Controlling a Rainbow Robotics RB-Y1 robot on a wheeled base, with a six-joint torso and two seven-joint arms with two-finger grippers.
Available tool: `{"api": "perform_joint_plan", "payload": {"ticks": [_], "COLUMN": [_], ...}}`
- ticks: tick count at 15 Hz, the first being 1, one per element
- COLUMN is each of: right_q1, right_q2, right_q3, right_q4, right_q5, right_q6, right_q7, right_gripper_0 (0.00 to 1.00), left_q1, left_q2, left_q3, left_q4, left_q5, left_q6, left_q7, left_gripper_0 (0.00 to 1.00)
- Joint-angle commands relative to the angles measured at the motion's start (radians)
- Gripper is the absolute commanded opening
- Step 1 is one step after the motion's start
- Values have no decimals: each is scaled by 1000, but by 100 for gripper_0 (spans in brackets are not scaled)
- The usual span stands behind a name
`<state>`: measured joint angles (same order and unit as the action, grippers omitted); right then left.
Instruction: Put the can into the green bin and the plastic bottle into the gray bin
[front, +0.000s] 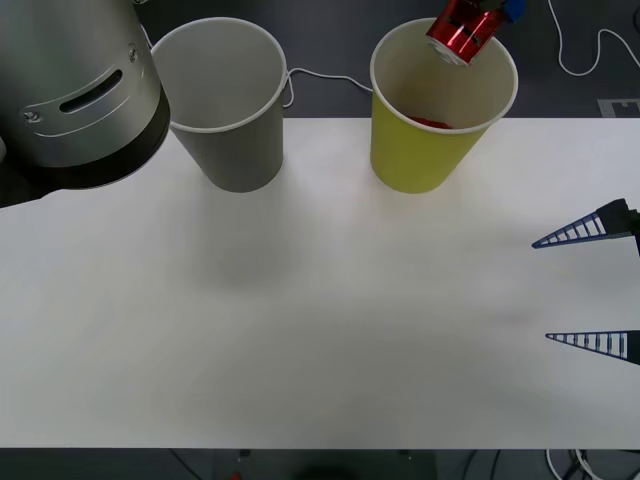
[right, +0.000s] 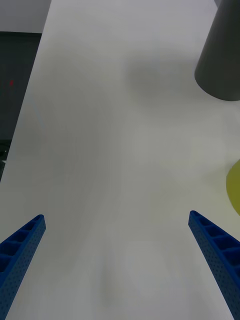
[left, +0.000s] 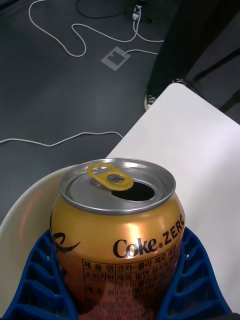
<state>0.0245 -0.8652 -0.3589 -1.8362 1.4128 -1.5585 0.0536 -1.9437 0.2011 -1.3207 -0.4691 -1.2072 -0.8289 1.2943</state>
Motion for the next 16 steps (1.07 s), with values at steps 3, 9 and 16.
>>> {"api": "perform_joint_plan", "payload": {"ticks": [3, 9, 16], "right_q1": [0, 0, 0], "right_q2": [0, 0, 0], "right_q3": [0, 0, 0], "right_q4": [0, 0, 0], "right_q5": [0, 0, 0], "right_q6": [0, 0, 0], "right_q7": [0, 0, 0], "right_gripper_0": [100, 100, 100], "left_q1": [0, 0, 0], "left_q2": [0, 6, 104], "left_q3": [0, 0, 3], "left_q4": [12, 33, 33], "left_q5": [18, 90, 252], "left_q6": [-1, -4, -154], "left_q7": [-27, -49, -207], "left_gripper_0": [90, 100, 100]}}
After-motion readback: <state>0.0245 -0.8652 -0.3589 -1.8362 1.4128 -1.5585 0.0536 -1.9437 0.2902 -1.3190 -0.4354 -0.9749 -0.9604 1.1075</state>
